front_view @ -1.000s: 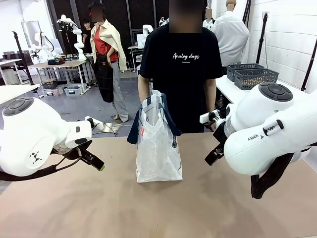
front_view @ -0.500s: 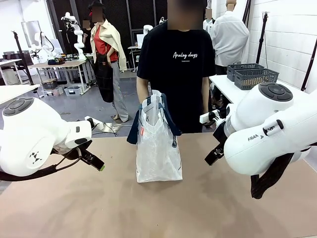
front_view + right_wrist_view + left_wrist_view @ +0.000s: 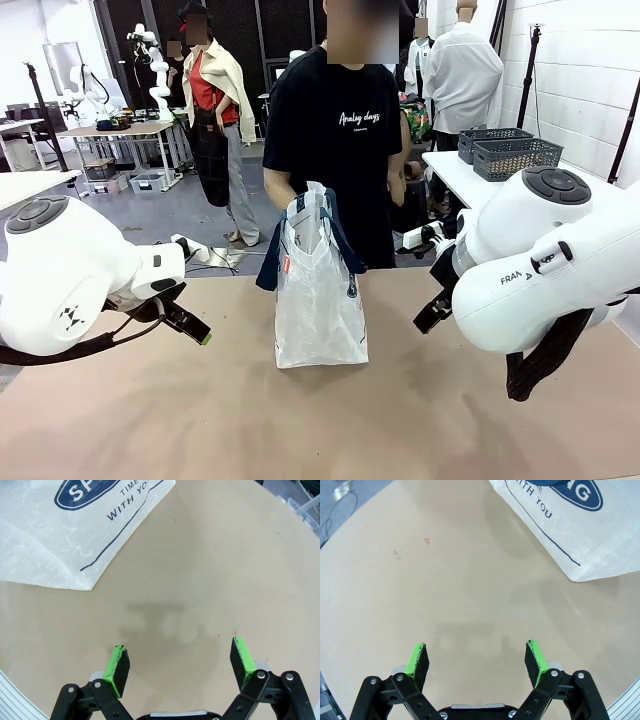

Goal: Transfer purchased items from the store into the shopping bag.
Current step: Open the Reusable shopping bag in the center of the table.

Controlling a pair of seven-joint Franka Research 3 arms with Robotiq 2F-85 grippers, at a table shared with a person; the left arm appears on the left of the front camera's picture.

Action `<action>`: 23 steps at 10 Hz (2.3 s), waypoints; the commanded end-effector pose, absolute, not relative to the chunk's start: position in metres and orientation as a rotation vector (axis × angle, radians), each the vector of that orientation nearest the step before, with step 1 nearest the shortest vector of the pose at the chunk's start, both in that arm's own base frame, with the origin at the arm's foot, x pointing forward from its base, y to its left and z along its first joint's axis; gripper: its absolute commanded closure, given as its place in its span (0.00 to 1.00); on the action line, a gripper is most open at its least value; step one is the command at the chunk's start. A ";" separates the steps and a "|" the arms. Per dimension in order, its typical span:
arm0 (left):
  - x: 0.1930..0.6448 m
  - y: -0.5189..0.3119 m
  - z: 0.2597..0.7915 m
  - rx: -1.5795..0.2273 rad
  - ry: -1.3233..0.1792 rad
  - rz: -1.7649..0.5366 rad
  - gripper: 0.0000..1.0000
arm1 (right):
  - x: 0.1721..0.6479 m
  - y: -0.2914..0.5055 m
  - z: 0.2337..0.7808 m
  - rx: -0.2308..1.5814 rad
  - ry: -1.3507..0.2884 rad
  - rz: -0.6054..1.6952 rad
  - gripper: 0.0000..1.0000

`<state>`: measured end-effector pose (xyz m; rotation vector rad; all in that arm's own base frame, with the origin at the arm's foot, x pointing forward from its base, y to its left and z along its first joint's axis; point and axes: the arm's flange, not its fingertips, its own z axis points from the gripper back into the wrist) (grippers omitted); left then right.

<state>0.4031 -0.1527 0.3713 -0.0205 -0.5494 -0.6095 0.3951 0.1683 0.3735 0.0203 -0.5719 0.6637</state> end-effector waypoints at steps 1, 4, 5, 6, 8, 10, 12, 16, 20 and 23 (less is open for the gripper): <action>0.404 -0.151 0.371 -0.021 -0.549 -0.606 0.00 | 0.395 0.168 0.373 0.021 -0.572 0.663 0.00; 0.403 -0.153 0.371 -0.020 -0.549 -0.609 0.00 | 0.395 0.168 0.373 0.020 -0.572 0.664 0.00; 0.402 -0.162 0.380 -0.075 -0.532 -0.617 0.00 | 0.394 0.178 0.379 0.067 -0.538 0.682 0.00; 0.400 -0.170 0.391 -0.112 -0.494 -0.603 0.00 | 0.393 0.188 0.384 0.067 -0.523 0.704 0.00; 0.404 -0.182 0.414 -0.196 -0.478 -0.560 0.00 | 0.397 0.205 0.403 0.067 -0.520 0.727 0.00; 0.416 -0.192 0.443 -0.200 -0.517 -0.501 0.00 | 0.419 0.220 0.441 0.062 -0.485 0.656 0.00; 0.432 -0.206 0.482 -0.183 -0.541 -0.479 0.00 | 0.450 0.241 0.485 0.044 -0.432 0.602 0.00; 0.457 -0.234 0.547 -0.232 -0.552 -0.513 0.00 | 0.488 0.269 0.562 0.029 -0.429 0.524 0.00; 0.448 -0.226 0.537 -0.224 -0.564 -0.530 0.00 | 0.483 0.264 0.570 0.065 -0.442 0.548 0.00; 0.464 -0.243 0.574 -0.315 -0.564 -0.419 0.00 | 0.499 0.282 0.579 0.024 -0.428 0.441 0.00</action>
